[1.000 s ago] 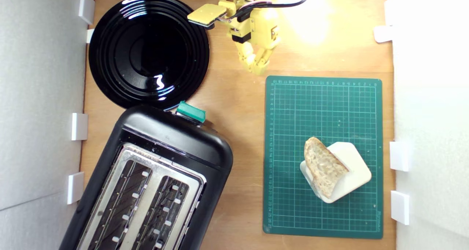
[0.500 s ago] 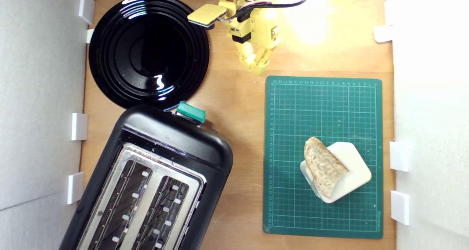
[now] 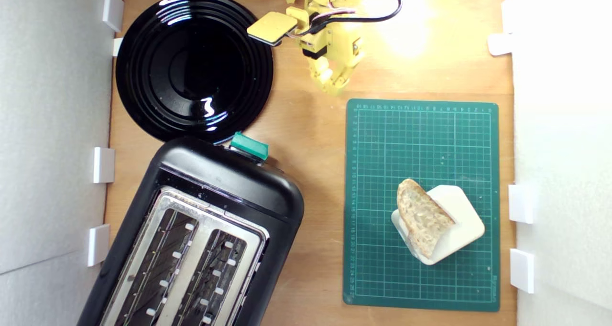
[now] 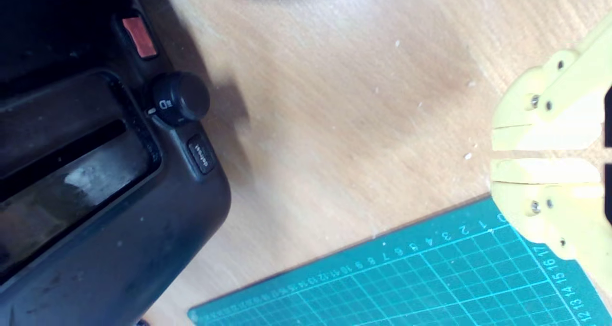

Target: Pick bread and place in toaster

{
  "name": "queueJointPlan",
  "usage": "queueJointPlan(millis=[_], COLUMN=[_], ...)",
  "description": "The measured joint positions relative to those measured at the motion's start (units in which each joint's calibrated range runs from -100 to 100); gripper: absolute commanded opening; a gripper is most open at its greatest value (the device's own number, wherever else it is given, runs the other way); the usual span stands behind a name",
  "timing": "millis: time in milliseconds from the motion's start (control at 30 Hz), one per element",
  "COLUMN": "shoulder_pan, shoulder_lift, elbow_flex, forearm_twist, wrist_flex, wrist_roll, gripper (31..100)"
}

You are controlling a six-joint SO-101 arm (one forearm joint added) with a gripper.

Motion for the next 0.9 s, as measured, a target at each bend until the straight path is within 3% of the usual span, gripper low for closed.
queueJointPlan(millis=[633, 900], shoulder_pan=[1.6, 1.6], shoulder_lift=[33.8, 49.8], elbow_flex=[-2.5, -2.5], forearm_twist=[0.0, 0.0], wrist_flex=[-52.7, -69.6], wrist_roll=[-9.4, -14.2], gripper=[47.7, 47.7])
